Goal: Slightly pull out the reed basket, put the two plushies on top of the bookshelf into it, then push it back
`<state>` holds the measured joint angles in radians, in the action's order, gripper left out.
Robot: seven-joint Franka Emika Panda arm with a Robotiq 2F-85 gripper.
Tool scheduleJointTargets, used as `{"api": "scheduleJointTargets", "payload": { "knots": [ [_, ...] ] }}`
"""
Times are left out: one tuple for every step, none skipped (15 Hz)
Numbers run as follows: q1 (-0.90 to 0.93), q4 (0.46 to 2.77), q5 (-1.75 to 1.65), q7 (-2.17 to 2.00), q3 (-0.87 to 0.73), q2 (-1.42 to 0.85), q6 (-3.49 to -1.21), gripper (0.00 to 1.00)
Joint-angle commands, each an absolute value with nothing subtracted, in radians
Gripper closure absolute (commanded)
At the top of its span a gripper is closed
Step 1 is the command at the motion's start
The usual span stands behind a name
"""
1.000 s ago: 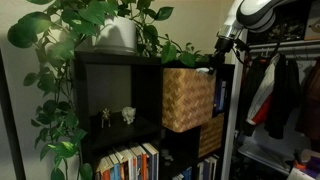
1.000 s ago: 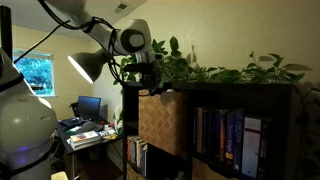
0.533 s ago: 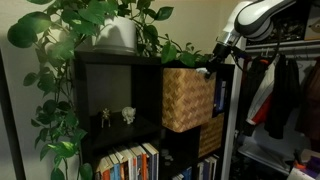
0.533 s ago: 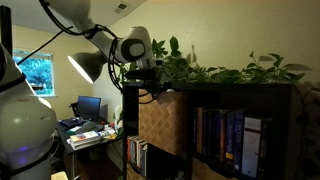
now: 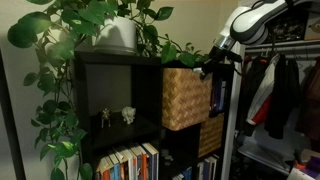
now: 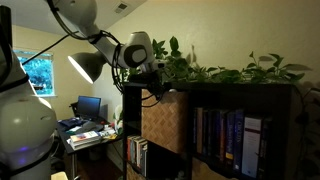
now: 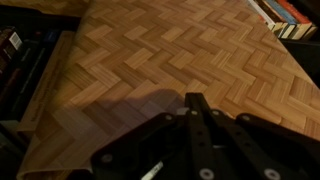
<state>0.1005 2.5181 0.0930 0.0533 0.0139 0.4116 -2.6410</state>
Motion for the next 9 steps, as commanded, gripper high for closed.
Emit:
{"api": "scheduleJointTargets", "payload": {
  "knots": [
    [0.083,2.492,0.079,0.008,0.039,0.341,-2.761,0.96],
    [0.082,2.487,0.078,0.003,0.041,0.329,-2.782,0.96],
    [0.083,2.479,0.08,0.0,0.041,0.314,-2.801,0.96],
    [0.082,2.473,0.078,-0.006,0.042,0.301,-2.818,0.96],
    [0.08,2.466,0.075,-0.012,0.044,0.288,-2.835,0.96],
    [0.081,2.458,0.075,-0.012,0.043,0.274,-2.85,0.96],
    [0.08,2.451,0.073,-0.014,0.043,0.262,-2.863,0.96],
    [0.078,2.444,0.071,-0.016,0.044,0.25,-2.875,0.96],
    [0.077,2.434,0.07,-0.016,0.044,0.238,-2.887,0.96]
  ]
}}
